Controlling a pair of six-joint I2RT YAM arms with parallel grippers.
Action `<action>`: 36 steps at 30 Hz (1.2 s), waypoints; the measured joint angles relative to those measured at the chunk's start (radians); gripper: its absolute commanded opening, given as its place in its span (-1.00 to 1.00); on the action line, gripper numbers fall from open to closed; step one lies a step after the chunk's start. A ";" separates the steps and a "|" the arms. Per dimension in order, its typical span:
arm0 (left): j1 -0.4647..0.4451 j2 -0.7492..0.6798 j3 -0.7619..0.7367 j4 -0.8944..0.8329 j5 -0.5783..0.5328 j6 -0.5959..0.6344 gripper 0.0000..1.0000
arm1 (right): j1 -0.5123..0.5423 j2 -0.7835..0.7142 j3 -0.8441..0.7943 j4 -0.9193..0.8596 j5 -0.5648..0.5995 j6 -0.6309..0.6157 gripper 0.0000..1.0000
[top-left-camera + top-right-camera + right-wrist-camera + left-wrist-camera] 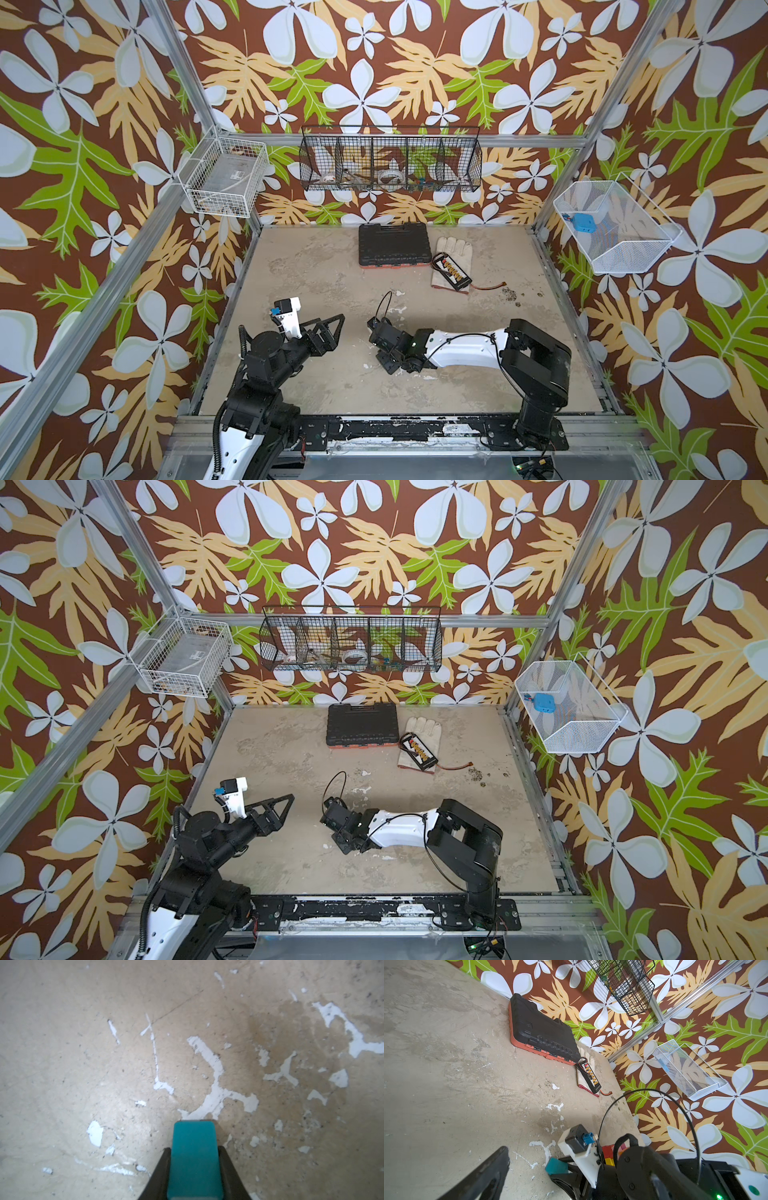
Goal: Build the wood block tower
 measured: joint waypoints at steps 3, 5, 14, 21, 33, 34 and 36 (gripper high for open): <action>0.000 0.000 0.000 -0.005 -0.011 0.000 1.00 | 0.029 0.004 -0.005 0.004 0.021 -0.003 -0.10; 0.000 0.000 -0.003 -0.007 -0.017 0.000 1.00 | 0.040 0.004 -0.011 0.016 0.036 -0.003 -0.02; 0.000 -0.005 -0.006 -0.012 -0.022 -0.001 1.00 | 0.041 -0.006 -0.025 0.022 0.056 0.005 0.00; 0.000 -0.008 -0.009 -0.013 -0.025 -0.001 1.00 | 0.041 -0.039 -0.025 -0.036 0.037 0.005 0.11; 0.000 0.159 0.261 -0.061 0.007 0.089 1.00 | 0.048 -0.125 -0.122 -0.018 0.034 0.023 0.19; 0.000 0.183 0.286 -0.063 0.023 0.089 1.00 | 0.048 -0.123 -0.130 -0.017 0.035 0.026 0.19; 0.000 0.217 0.312 -0.064 0.048 0.087 1.00 | 0.048 -0.122 -0.143 -0.014 0.038 0.030 0.21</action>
